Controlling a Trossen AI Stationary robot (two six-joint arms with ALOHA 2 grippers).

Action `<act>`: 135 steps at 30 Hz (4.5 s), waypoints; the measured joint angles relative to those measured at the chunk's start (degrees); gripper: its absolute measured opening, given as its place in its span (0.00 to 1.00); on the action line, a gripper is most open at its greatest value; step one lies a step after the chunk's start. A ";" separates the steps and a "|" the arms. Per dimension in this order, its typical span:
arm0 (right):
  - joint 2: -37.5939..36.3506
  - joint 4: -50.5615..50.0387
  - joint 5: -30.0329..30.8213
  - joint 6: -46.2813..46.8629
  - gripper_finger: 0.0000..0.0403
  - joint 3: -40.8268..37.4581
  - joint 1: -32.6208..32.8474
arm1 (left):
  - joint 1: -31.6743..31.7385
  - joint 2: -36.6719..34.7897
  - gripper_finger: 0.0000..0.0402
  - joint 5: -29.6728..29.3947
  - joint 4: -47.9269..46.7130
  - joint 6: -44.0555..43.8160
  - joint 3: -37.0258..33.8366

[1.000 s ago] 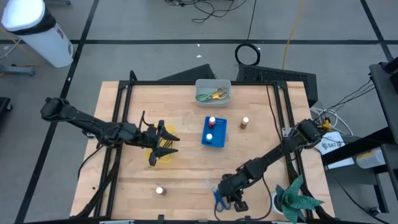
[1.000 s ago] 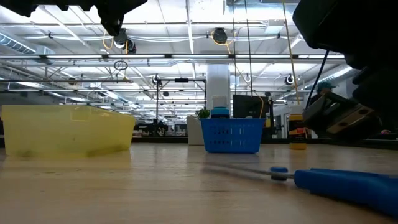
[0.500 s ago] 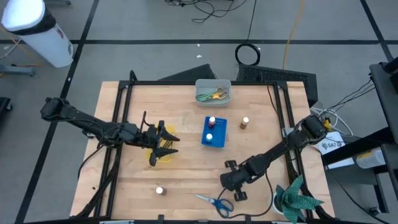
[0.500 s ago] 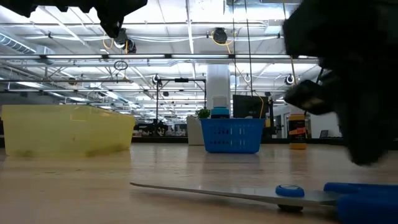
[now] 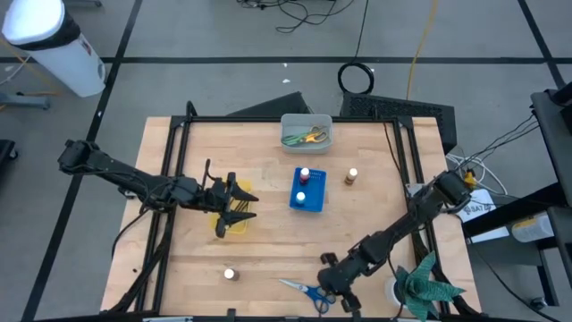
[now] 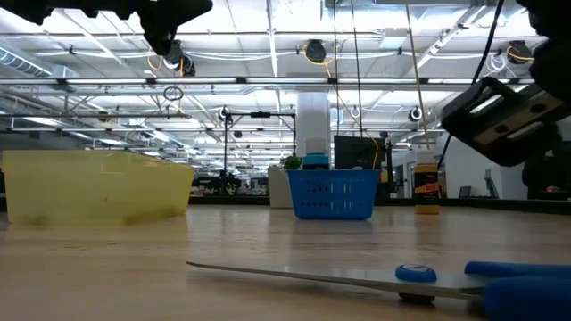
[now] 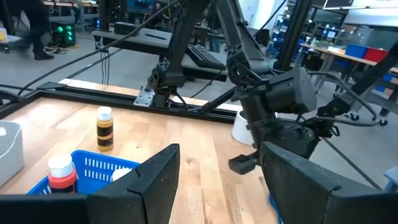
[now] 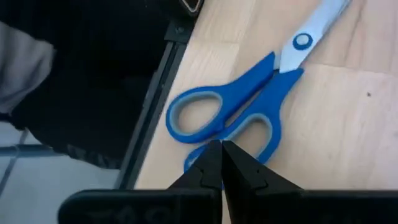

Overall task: Pick & Place Paint Supplies
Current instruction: Adjust the blue scissors, then put the orange paint bottle into the blue bin

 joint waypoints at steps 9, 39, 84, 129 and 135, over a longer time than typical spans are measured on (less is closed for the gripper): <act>0.65 2.85 1.98 2.93 0.00 0.02 2.70 | 0.07 0.00 0.59 -0.13 0.23 0.36 0.00; -2.02 -17.02 14.21 -5.88 0.00 -0.09 1.26 | -0.32 21.38 0.59 5.08 16.44 -2.69 0.04; -7.15 -12.56 28.57 -12.50 0.00 0.06 2.01 | -32.09 34.79 0.59 -4.46 -69.72 -34.69 38.82; -7.04 3.91 28.62 -20.49 0.22 0.10 -12.54 | -8.71 38.81 0.31 -5.93 -68.51 -3.93 51.39; -6.36 10.29 26.73 -22.34 0.53 0.10 -16.42 | -9.01 38.80 0.31 -5.65 -66.56 0.23 51.39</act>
